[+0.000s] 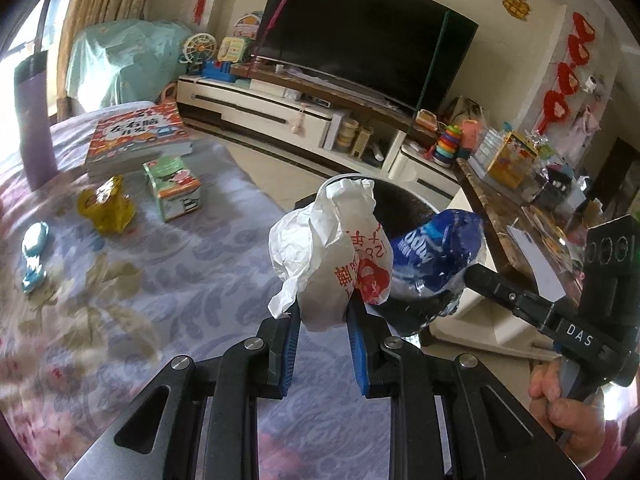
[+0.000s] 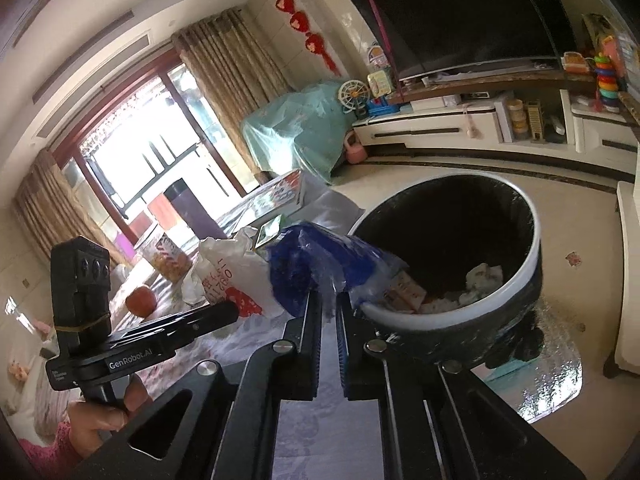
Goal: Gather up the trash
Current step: 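Carry the white bag and blue chip bag over the trash bin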
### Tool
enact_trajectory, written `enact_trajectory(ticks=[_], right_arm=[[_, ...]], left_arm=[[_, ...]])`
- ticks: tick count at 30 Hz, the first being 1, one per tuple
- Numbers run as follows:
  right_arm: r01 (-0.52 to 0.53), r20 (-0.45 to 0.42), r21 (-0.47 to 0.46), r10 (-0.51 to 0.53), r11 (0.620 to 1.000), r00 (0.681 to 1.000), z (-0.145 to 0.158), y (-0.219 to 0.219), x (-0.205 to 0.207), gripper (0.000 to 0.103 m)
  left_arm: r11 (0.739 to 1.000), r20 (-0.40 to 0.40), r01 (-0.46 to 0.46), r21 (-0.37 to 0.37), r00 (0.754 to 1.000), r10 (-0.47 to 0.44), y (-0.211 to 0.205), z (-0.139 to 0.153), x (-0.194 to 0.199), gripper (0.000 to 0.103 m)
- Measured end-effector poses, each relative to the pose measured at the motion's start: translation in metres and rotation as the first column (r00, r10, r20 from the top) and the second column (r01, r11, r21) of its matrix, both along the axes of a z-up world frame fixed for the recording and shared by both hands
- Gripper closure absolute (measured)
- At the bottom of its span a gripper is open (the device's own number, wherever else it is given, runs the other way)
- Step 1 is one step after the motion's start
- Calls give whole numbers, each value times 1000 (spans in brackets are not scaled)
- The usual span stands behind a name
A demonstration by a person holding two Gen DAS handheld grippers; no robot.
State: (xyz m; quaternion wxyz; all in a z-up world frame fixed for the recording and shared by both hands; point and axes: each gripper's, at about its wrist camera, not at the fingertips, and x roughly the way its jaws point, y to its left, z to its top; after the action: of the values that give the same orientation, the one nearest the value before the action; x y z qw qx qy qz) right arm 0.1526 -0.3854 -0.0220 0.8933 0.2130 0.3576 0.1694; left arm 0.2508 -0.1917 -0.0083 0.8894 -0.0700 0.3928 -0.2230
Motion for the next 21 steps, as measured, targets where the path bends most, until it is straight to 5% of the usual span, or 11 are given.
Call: enact_trajectory(ticks=[21], right_arm=[[81,0,-28,-81,996,997,-7,-42,21,100]], left_arm=[[992,-12,108,64,994,-108,-63,1,40,81]])
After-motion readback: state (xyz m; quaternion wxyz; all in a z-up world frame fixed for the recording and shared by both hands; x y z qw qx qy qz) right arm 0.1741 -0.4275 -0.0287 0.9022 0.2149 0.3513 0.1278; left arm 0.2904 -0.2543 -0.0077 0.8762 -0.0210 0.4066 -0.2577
